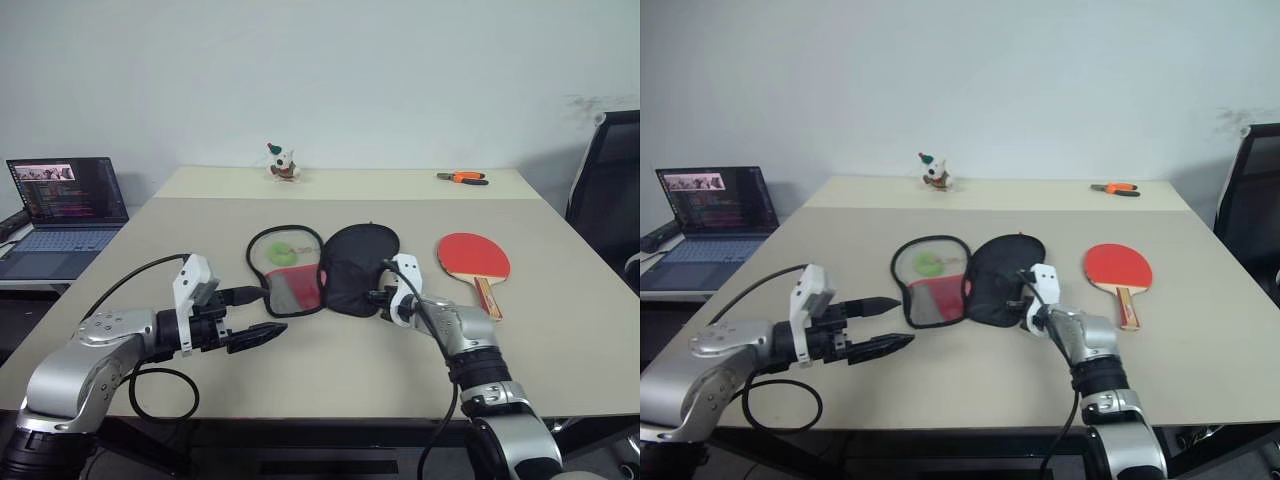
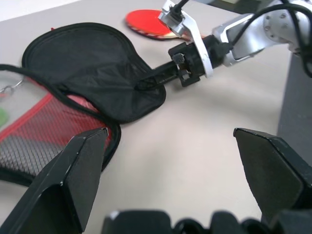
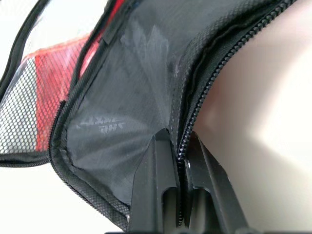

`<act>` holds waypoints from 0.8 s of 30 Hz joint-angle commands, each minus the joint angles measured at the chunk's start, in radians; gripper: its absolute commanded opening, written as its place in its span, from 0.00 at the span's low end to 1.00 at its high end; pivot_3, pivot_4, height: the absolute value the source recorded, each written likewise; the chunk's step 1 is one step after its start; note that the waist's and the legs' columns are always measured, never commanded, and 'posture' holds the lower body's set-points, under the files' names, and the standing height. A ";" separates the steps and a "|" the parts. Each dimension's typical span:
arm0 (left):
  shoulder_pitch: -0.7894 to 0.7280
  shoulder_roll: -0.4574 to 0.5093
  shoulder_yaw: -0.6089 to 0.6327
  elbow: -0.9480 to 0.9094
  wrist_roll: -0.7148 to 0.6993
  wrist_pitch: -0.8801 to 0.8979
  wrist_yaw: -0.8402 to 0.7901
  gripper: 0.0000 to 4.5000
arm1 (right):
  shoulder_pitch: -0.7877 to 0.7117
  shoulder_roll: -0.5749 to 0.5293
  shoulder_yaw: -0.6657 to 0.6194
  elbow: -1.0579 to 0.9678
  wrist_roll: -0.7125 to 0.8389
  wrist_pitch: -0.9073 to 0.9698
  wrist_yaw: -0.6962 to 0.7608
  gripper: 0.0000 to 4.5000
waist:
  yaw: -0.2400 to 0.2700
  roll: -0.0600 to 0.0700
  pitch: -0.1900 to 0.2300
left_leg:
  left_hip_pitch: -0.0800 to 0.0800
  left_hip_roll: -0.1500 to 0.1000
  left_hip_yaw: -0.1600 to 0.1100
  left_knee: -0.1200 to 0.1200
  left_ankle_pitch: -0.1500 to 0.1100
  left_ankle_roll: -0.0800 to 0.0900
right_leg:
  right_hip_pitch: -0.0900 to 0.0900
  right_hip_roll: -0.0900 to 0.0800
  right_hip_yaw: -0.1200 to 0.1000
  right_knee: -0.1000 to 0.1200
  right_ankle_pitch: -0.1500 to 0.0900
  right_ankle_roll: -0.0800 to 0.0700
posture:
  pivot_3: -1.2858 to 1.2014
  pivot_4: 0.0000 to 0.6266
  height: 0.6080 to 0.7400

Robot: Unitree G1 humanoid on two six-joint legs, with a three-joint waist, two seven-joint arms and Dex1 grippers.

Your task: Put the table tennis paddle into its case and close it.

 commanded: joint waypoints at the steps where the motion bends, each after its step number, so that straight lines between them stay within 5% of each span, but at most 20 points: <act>1: -0.031 -0.001 -0.012 -0.019 -0.004 -0.007 -0.016 1.00 | 0.009 -0.023 -0.011 -0.069 0.018 0.033 0.004 0.00 | 0.000 0.000 0.000 | 0.000 0.000 0.000 0.000 0.000 0.000 | 0.000 0.000 0.000 0.000 0.000 0.000 | 0.52 0.24 1.00; 24: -0.036 -0.013 -0.039 -0.017 -0.002 -0.010 -0.023 1.00 | -0.023 -0.218 0.134 -0.029 -0.029 0.064 0.207 0.05 | -0.001 0.000 0.000 | 0.000 0.000 0.002 0.000 0.000 0.000 | 0.000 0.002 0.002 0.000 0.000 0.000 | 0.52 0.24 1.00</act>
